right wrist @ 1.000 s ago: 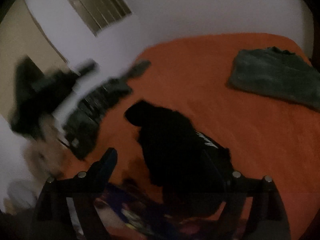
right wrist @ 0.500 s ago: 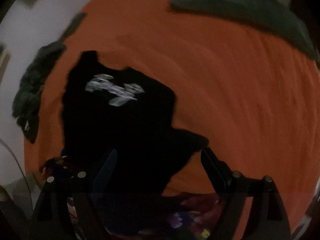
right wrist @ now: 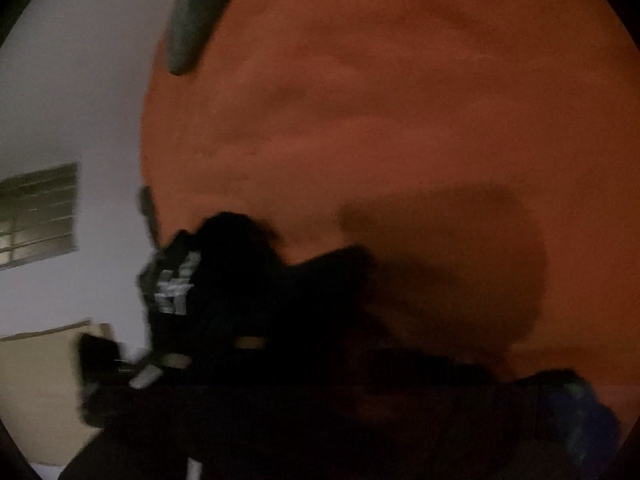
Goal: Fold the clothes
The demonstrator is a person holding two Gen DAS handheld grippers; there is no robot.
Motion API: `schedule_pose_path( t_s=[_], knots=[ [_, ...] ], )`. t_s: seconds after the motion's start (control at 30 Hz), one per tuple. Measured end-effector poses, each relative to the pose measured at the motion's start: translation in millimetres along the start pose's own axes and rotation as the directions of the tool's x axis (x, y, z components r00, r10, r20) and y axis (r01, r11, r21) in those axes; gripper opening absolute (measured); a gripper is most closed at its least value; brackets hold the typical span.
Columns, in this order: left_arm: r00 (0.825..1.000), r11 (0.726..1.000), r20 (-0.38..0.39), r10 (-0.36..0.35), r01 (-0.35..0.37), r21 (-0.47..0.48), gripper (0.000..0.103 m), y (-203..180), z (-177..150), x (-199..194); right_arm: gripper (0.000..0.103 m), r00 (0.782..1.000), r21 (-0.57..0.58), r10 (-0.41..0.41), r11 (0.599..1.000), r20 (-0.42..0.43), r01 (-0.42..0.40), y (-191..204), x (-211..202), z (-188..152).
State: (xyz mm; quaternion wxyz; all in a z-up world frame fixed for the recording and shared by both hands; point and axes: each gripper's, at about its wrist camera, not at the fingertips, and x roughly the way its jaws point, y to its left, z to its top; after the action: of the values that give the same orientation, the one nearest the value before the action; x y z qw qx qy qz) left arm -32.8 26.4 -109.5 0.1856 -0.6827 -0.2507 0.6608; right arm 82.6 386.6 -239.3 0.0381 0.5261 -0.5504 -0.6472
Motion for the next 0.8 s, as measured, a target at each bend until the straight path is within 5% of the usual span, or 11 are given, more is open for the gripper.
schedule_pose_path(
  t_s=[0.2, 0.5, 0.67, 0.8],
  knots=[
    [0.998, 0.992, -0.060, 0.002, -0.009, -0.126, 0.068, 16.2, -8.9, 18.0, 0.001, 0.979, -0.152, 0.100, 0.986, 0.176, -0.073, 57.0, -41.7, -5.3],
    [0.996, 0.981, -0.055, -0.068, 0.057, -0.183, 0.083, 6.4, -4.6, -4.8, 0.001, 0.882, -0.433, 0.326, 0.887, 0.341, -0.160, 171.8, -147.2, -35.9],
    [0.990, 0.976, -0.043, -0.133, 0.123, -0.181, 0.083, -0.2, -7.8, -12.4, 0.001, 0.879, -0.548, 0.335, 0.830, 0.339, -0.106, 244.1, -171.4, -53.8],
    [0.961, 0.950, 0.010, -0.278, 0.276, -0.149, 0.084, -7.3, -5.1, -36.3, 0.001, 0.880, -0.598, 0.313, 0.801, 0.356, -0.043, 288.6, -187.2, -63.4]
  ],
)
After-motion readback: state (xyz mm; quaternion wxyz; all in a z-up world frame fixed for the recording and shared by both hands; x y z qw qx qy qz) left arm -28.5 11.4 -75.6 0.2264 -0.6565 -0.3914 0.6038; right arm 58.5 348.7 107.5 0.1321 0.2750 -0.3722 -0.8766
